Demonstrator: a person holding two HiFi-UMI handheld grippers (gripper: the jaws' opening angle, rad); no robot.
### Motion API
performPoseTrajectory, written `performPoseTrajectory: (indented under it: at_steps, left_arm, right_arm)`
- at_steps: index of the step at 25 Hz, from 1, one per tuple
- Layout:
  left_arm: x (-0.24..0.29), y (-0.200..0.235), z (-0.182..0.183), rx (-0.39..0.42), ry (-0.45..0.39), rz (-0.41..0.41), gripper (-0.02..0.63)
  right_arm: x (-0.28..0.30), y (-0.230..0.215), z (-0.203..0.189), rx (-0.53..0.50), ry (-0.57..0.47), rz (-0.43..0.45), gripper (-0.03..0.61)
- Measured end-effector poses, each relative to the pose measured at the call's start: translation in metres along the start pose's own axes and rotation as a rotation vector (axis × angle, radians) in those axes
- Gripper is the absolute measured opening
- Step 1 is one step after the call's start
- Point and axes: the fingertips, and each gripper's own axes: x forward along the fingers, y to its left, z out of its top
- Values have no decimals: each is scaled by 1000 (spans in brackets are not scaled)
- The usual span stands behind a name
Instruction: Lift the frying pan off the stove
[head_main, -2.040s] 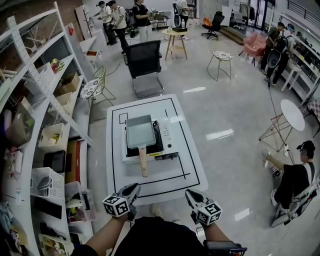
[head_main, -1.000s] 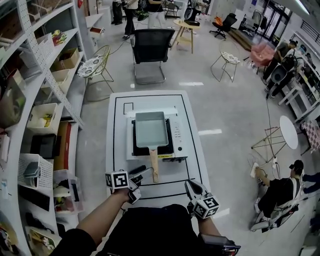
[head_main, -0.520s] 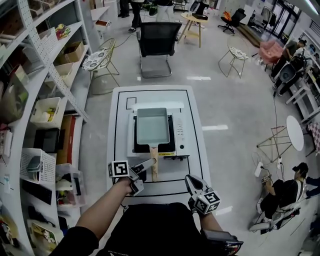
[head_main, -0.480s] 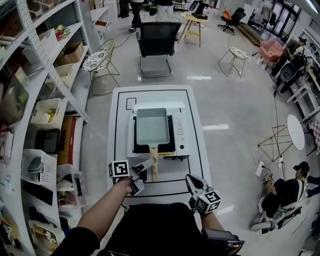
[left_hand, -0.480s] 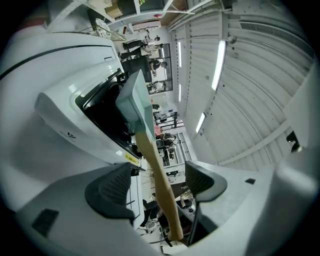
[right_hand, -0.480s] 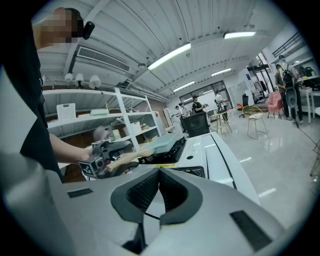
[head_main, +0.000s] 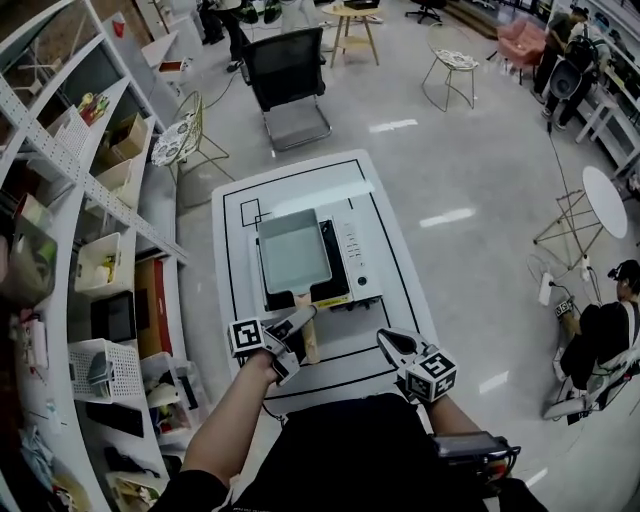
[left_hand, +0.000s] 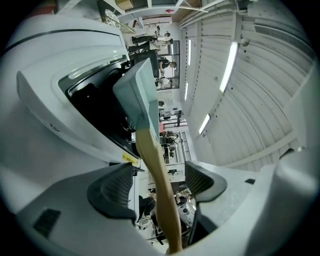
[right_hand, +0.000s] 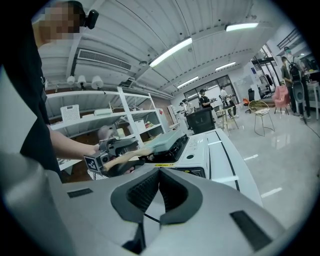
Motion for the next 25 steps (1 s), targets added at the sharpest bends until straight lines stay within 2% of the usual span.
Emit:
performPoseTrajectory:
  at_steps: [3,7,12,19,22,25]
  left_arm:
    - [4,4,-1,-27,14,2,323]
    - [8,3,-6,-41,58,-3,277]
    - [8,-1,0,-44,51,-28,189]
    - [10,-1,-5,-55,90,-35,177]
    - [13,0,-11,-55,124,-32,112]
    - [15,-1,-12,-58,131,-36,101]
  right_arm:
    - [-1,-4,-2,7,1,-1,25]
    - [-4,-8,-6,17,7,-7,25]
    - [-3,-11,-6,17,4,-14,25]
    - [-2,-11,-7,25,7,-24,25]
    - [-2,-11,-4,34,5,-33,25]
    - [-1,-8,5,36,1,-43,25]
